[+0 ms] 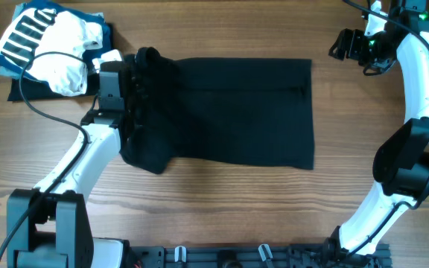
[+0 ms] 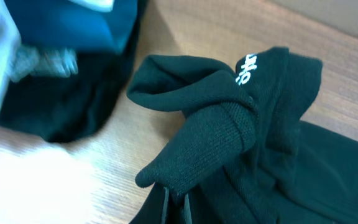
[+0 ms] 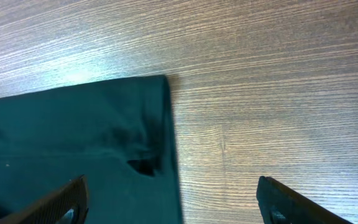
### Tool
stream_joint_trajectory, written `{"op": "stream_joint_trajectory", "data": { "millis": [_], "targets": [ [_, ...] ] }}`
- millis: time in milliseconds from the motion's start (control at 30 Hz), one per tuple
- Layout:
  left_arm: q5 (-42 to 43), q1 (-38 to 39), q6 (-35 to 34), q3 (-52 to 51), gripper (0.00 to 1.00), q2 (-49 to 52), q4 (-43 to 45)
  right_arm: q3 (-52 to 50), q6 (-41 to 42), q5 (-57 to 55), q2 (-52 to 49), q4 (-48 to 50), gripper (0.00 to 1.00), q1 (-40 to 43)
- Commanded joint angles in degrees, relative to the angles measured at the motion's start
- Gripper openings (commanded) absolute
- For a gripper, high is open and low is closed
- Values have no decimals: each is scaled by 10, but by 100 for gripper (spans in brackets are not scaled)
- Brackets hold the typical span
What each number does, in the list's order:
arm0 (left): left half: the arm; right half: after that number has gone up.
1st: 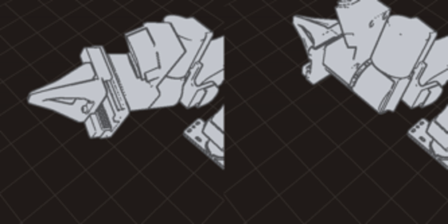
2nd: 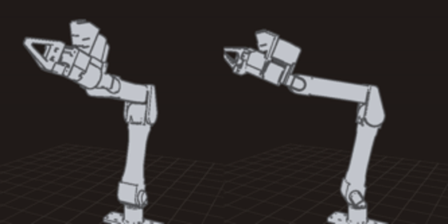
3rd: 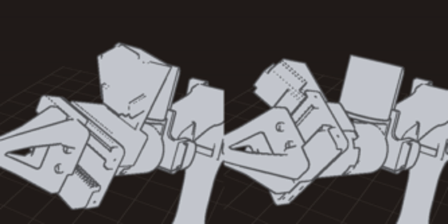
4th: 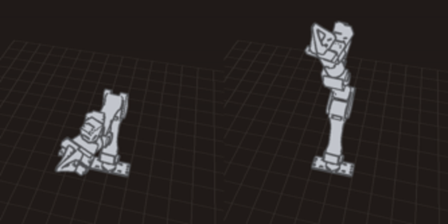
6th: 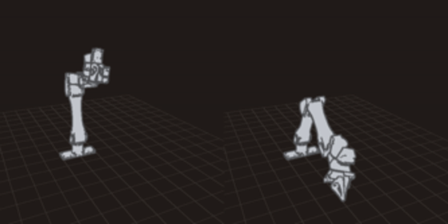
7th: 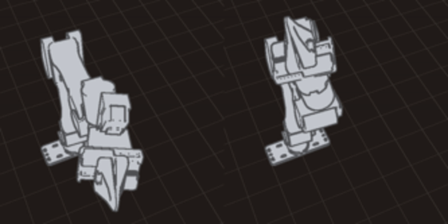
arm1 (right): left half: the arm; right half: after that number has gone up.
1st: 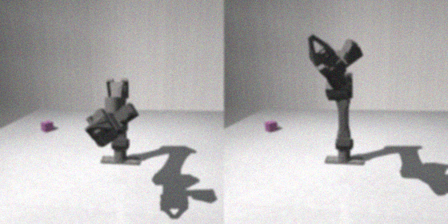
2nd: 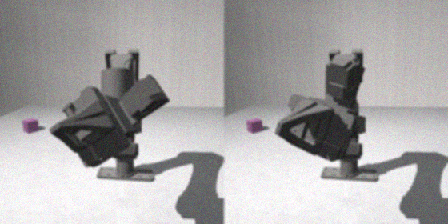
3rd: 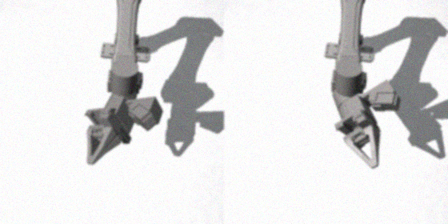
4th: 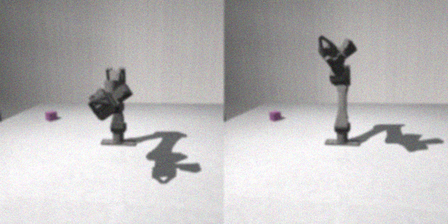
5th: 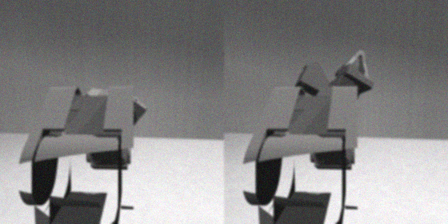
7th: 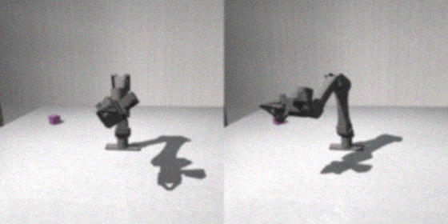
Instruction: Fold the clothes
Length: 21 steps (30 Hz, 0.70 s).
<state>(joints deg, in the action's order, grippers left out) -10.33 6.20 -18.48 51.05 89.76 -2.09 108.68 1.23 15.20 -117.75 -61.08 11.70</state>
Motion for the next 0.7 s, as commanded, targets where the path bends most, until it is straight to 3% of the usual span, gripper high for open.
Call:
{"op": "stream_joint_trajectory", "data": {
  "millis": [0,67,100,133,233,300,367,400,433,467,533,667],
  "targets": [
    [-48,-6,64,2,10,-13,26,4,3,-1,-2,1,87,-2],
    [-48,-6,86,2,32,-13,38,4,4,-2,-2,1,87,-2],
    [-48,-6,93,2,35,-13,38,4,3,-2,-2,-1,87,-2],
    [-48,-6,93,2,31,-13,38,4,3,-2,-2,-1,87,-2],
    [-49,-6,93,2,4,-13,21,4,3,-2,-2,-1,87,-2],
    [-54,-6,93,2,4,-13,-2,4,3,-1,-2,-4,87,-2],
    [-41,-6,90,3,15,-19,-73,4,2,13,-2,-32,87,-4],
    [-22,-6,90,6,25,-26,-108,4,2,22,-2,-55,86,-5],
    [21,-6,61,27,57,-57,-207,4,3,29,-2,-103,85,-11],
    [28,-6,34,43,68,-75,-255,4,2,29,-2,-125,83,-17],
    [38,-6,-13,81,77,-123,-346,3,-2,26,-1,-164,81,-43],
    [75,-6,-45,100,82,-174,-448,-54,29,-22,3,-153,81,-123]
  ]
}}
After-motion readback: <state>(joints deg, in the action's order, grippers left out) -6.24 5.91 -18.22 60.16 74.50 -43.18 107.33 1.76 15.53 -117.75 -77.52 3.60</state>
